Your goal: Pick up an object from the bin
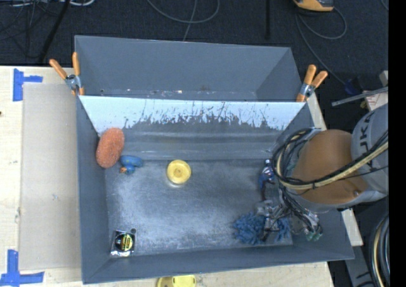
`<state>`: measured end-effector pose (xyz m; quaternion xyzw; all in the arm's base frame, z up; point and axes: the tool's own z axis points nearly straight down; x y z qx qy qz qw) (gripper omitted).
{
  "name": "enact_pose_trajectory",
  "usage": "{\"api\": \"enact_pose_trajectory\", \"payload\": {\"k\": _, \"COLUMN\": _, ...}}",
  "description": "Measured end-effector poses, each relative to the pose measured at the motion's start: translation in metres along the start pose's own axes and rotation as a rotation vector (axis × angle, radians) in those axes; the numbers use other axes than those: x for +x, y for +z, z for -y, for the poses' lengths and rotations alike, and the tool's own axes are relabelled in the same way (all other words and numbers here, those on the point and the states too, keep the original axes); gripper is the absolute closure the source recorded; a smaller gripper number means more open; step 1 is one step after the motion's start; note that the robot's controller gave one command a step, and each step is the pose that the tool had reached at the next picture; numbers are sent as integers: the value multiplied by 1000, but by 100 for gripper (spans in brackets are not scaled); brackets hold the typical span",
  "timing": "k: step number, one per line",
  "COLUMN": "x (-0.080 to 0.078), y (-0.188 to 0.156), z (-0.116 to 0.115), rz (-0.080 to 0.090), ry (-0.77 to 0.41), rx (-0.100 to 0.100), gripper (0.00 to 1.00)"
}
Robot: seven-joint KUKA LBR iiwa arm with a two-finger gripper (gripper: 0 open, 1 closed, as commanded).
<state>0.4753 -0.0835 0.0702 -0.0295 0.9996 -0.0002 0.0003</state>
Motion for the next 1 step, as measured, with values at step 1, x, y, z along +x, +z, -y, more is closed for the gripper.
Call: {"api": "enact_pose_trajectory", "payload": {"k": 1, "x": -23, "y": -155, "z": 0, "rz": 1, "ry": -13, "rx": 0, "gripper": 100}}
